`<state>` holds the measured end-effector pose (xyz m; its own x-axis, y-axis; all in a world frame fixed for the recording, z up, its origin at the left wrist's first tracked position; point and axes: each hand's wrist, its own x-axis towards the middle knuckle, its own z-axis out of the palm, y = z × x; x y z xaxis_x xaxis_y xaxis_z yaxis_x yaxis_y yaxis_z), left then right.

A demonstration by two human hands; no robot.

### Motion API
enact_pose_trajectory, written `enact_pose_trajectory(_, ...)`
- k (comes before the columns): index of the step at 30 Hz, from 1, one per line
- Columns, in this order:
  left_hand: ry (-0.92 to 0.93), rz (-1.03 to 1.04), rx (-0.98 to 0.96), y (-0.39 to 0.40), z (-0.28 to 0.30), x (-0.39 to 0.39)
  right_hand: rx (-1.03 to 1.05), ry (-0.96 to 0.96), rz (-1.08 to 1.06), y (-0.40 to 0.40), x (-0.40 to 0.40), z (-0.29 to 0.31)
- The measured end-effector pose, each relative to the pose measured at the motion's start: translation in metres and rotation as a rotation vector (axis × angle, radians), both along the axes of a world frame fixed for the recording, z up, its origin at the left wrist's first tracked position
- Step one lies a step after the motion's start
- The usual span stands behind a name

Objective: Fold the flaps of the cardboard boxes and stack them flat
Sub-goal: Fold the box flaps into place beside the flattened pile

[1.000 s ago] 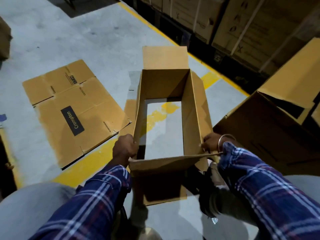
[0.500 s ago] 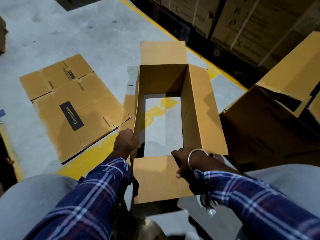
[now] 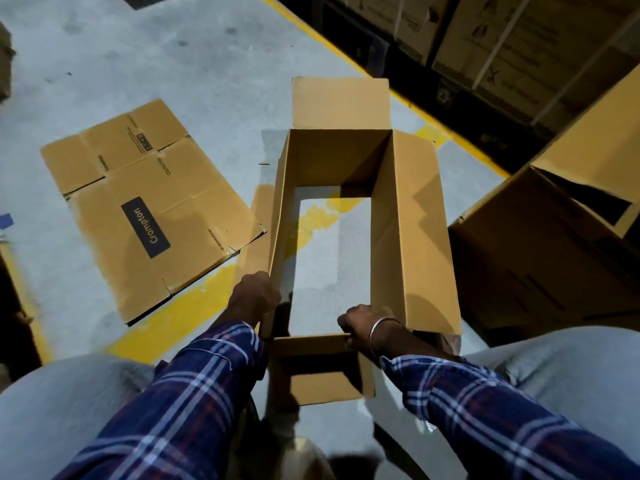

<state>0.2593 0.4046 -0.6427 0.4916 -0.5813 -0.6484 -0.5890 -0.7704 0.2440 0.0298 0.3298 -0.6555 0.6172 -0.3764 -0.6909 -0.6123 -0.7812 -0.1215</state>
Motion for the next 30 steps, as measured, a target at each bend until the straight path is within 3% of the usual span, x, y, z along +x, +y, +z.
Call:
enact_pose_trajectory(3,0.008,0.023,0.029,0.001,-0.003,0.007,0.216,0.135,-0.116,-0.017,0.013,0.004)
enact_pose_trajectory(6,-0.013,0.065,0.069,0.004,-0.006,0.015,0.31,0.052,-0.204,-0.052,0.032,0.012)
enact_pose_trajectory(10,-0.057,0.139,0.062,0.0,-0.013,0.02,-0.001,-0.265,-0.341,-0.125,0.062,0.014)
enact_pose_trajectory(13,-0.042,0.211,-0.044,-0.009,-0.027,0.02,-0.209,-0.397,-0.344,-0.185,0.089,0.011)
enact_pose_trajectory(23,0.113,0.356,-0.311,-0.01,-0.074,0.033,-0.418,-0.34,-0.346,-0.359,0.174,0.002)
enact_pose_trajectory(26,0.214,0.429,-0.328,-0.002,-0.079,0.037,-0.364,-0.246,-0.388,-0.382,0.178,-0.018)
enact_pose_trajectory(30,0.249,0.584,-0.399,-0.009,-0.08,0.023,-0.383,-0.318,-0.435,-0.39,0.184,-0.044)
